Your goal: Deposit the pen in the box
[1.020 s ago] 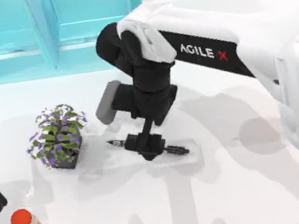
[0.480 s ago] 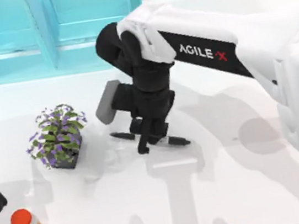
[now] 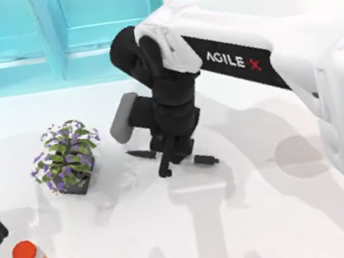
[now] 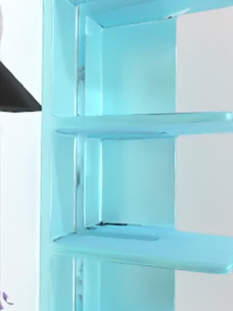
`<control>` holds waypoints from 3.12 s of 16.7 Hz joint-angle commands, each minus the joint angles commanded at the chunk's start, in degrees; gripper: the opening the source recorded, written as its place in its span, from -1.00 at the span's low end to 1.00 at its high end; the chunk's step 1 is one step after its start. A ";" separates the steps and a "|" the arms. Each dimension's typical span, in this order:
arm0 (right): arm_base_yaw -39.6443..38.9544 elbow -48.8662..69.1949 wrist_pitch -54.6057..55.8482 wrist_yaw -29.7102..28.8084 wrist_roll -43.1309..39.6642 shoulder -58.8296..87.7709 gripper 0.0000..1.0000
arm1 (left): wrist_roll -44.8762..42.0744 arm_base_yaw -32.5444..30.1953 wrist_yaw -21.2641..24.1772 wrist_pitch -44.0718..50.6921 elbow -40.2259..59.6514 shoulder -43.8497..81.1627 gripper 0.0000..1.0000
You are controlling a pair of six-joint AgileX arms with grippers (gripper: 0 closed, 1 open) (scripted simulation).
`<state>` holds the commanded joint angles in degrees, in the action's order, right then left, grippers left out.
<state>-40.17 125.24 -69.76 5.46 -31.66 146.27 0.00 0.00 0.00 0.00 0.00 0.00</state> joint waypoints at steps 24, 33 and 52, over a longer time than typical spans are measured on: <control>3.55 37.70 -32.07 -1.15 3.72 6.00 -1.00 | 0.00 0.00 0.00 0.00 0.00 0.00 1.00; 34.39 15.76 -29.87 -7.03 43.32 -15.20 -1.00 | 0.00 0.00 0.00 0.00 0.00 0.00 1.00; 67.86 -19.62 -14.05 -12.03 95.03 -28.63 -1.00 | 0.00 0.00 0.00 0.00 0.00 0.00 1.00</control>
<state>27.69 105.63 -83.81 -6.58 63.37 117.65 0.00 0.00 0.00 0.00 0.00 0.00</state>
